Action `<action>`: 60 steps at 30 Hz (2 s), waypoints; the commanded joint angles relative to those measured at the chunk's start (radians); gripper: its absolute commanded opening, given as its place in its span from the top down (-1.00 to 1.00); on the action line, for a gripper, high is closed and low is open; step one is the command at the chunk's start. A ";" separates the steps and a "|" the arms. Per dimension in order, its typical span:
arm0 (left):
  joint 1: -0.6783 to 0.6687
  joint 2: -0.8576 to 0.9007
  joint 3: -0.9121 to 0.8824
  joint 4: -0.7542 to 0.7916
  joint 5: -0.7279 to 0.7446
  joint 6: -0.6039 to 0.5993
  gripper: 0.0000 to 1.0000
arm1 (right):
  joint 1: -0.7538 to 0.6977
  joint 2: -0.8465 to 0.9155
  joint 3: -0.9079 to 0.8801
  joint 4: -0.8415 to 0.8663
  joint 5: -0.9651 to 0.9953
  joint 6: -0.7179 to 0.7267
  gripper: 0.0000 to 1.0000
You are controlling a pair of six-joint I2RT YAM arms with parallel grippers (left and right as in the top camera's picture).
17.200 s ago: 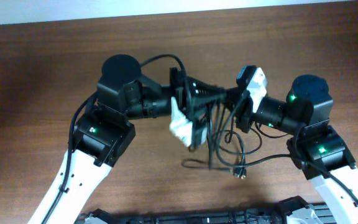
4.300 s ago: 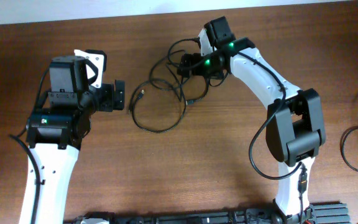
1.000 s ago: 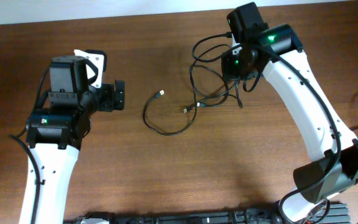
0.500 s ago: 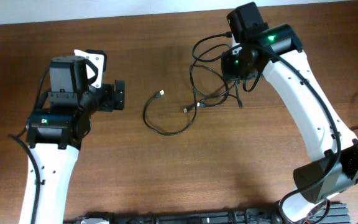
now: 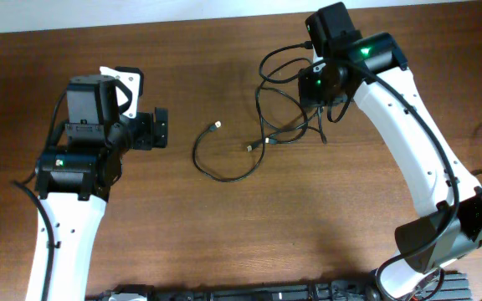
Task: Untangle cables
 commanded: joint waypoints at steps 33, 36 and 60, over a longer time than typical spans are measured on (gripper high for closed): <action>0.003 -0.010 0.007 -0.001 -0.003 -0.010 -0.98 | -0.170 -0.119 0.570 -0.097 0.176 -0.197 0.92; 0.003 -0.010 0.007 -0.001 -0.003 -0.010 -0.98 | -0.170 -0.139 0.570 -0.069 0.177 -0.205 0.92; 0.003 -0.010 0.007 -0.001 -0.003 -0.010 -0.98 | -0.170 -0.249 0.570 0.240 0.398 -0.237 0.92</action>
